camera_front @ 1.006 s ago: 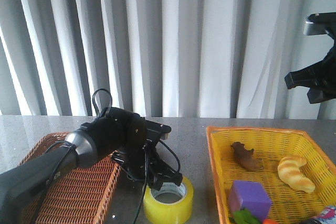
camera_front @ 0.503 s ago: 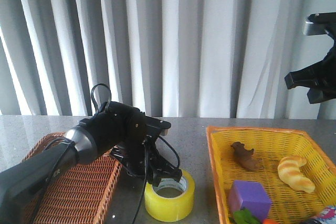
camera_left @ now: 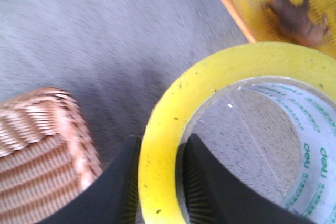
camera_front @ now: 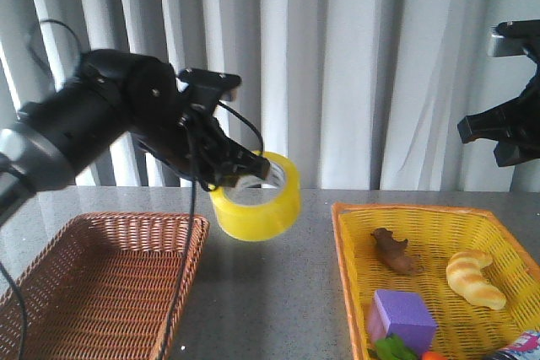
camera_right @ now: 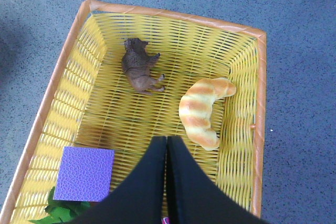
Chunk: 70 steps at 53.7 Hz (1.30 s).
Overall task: Transfer tape with both arms
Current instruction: 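Lift the tape roll and carry it over the brown basket, then lower the tape roll into the brown basket and open left gripper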
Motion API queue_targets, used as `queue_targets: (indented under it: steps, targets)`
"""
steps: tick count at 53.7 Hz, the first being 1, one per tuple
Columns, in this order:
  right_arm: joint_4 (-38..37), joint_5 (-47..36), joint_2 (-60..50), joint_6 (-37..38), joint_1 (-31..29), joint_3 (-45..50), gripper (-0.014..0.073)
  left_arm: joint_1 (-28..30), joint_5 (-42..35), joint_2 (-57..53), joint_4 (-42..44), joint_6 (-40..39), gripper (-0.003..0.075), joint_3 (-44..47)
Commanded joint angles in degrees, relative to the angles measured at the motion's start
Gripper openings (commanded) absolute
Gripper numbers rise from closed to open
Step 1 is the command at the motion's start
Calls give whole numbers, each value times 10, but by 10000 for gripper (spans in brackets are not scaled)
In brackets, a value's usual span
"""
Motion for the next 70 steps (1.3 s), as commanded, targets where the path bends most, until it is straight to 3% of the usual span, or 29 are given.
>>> queue_targets:
  steps: [1,11,24,32,40,70]
  targets:
    - [-3,-19,-28,-4,-4,-14,-8,44,-2,-58,18,-13,-6,-18]
    - [-3,-19,-28,-4,-4,-14,-8,136,11,-84,-5,-26,-6,-8]
    - [-3,-19,-28,-4,-4,-14,-8,217,-40,-103,-57,-12,-6,109]
    - [-3,-19,-28,-4,-4,-14,-8,222,-86,-93,-84,54,-6,202]
    - [-3,-19,-28,-4,-4,-14,-8,223,-103,-73,-61,50,-6,250]
    - [-3,-19,-28,-4,-4,-14,-8,224,-54,-26,-42,28,-1,252]
